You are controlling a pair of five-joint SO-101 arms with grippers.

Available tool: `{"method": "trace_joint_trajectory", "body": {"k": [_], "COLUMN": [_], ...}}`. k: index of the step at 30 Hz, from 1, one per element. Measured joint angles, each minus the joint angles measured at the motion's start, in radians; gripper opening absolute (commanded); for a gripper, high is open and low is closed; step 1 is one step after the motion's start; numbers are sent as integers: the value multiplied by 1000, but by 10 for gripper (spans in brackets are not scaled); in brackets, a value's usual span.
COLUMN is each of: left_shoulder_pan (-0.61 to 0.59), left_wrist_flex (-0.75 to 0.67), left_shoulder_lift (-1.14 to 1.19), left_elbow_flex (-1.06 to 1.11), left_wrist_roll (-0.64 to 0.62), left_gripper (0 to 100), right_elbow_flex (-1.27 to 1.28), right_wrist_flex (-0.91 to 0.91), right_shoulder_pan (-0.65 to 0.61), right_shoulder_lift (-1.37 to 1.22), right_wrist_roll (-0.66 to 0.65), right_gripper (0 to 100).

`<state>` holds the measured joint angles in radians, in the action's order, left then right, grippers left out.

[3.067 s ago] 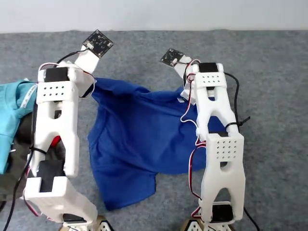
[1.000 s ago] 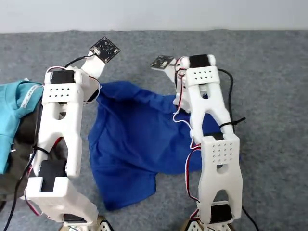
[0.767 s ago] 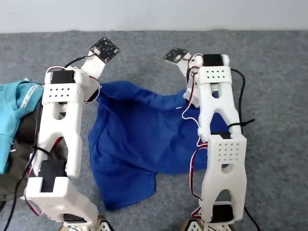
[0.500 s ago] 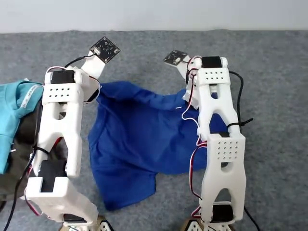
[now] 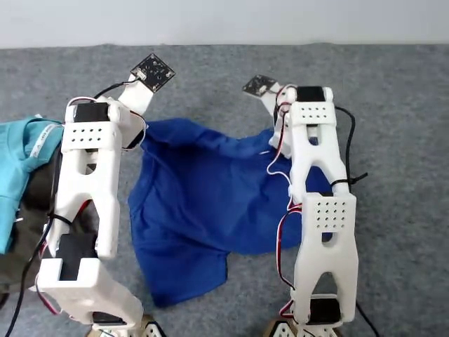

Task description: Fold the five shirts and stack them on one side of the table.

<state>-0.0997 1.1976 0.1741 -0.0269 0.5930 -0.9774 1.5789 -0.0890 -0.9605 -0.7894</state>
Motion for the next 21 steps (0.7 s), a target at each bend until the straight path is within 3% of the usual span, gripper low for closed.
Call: {"method": "trace_joint_trajectory", "body": {"k": [8, 12, 21], "left_shoulder_pan": [0, 0, 0], "left_wrist_flex": [0, 0, 0], "left_shoulder_lift": [-38, -117, -318], "left_elbow_flex": [2, 2, 2], "left_wrist_roll": [0, 0, 0], "left_gripper": [14, 14, 14], "right_elbow_flex": [-341, -477, -496], "right_wrist_flex": [173, 176, 178], "right_shoulder_pan": [20, 54, 84], "right_shoulder_lift": [0, 0, 138], "right_wrist_roll": [-11, -11, -18], "right_gripper": [31, 31, 32]}}
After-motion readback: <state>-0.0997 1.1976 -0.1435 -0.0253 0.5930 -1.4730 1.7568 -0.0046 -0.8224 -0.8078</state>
